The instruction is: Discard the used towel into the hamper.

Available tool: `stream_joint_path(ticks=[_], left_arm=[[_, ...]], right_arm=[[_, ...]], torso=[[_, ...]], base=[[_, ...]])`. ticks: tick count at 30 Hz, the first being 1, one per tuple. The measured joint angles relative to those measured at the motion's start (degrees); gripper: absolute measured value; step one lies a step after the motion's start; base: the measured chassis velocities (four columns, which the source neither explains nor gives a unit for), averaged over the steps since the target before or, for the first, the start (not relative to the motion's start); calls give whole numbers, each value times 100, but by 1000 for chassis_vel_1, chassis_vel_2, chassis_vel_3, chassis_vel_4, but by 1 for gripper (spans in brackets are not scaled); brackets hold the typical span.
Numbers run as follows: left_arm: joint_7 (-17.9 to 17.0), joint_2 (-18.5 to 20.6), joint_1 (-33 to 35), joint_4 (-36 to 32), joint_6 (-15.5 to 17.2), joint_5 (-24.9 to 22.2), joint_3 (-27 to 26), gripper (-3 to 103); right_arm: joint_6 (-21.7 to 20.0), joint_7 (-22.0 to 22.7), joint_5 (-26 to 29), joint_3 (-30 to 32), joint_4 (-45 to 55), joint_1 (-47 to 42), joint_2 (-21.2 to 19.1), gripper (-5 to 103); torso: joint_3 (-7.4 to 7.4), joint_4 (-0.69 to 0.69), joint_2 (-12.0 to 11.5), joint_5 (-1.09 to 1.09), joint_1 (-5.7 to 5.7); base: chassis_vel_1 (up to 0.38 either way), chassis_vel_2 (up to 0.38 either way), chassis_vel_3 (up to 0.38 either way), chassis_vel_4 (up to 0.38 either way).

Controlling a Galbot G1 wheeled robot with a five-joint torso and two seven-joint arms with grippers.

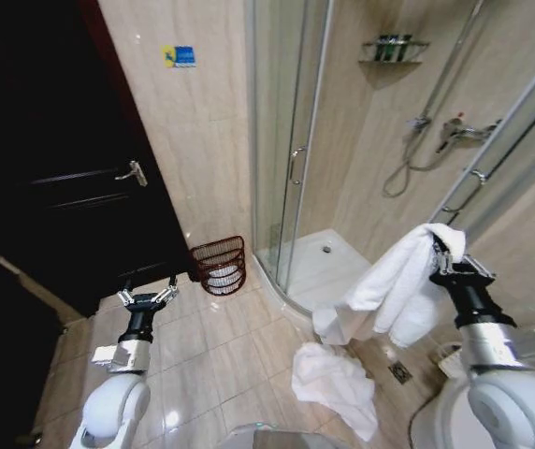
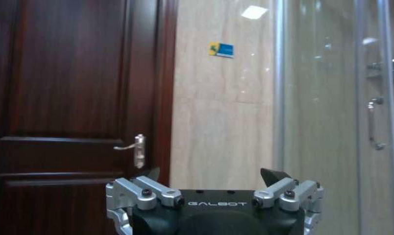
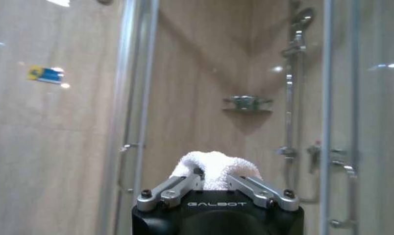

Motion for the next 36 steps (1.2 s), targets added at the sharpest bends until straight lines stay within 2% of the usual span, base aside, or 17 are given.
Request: stream_joint_path(ticks=[4,11,16,20,27,32,33,35,36], left_arm=[[1,6,-35,21,18,18,26,100],[1,4,-43,11,43,49,27,100],[-1,-7,-21,34,19,93,5,100],[-12,-51,-59,120,-3,196,2,100],[-190,-291,-257,481,-129,527,173,100],[-235,-539,-417,706,-248,874,350,100],[-235,-539,-417,706,-248,874,350,100],[-235,-581,-434,717,-254,952,368,100],[-236,-620,-465,738,-254,1014,368,100]], right_arm=[[101,-101,-151,7,-1,-67,5,4],[-24,-14,108,14,-1,192,-126,4],[45,-56,171,5,-1,345,-126,4],[105,-122,206,-5,-1,552,-142,4],[-43,-280,307,-37,-222,1209,-356,4],[-152,-378,442,-418,-1046,2331,-580,4],[-152,-378,442,-418,-1046,2331,-580,4],[-152,-377,479,-676,-1524,2912,-645,4],[-129,-376,621,-1000,-2000,3528,-683,4]], torso=[[0,0,0,0,0],[1,0,0,-1,0],[1,2,0,0,0],[0,0,0,0,0],[0,2,0,-3,0],[0,-3,0,0,0],[0,-3,0,0,0],[1,-1,0,2,0],[1,1,-1,4,1]], base=[[93,95,102,113],[125,113,110,119],[137,148,146,129],[119,116,127,121],[107,88,100,94],[32,18,18,21],[0,0,0,0],[0,0,0,0],[0,0,0,0]])
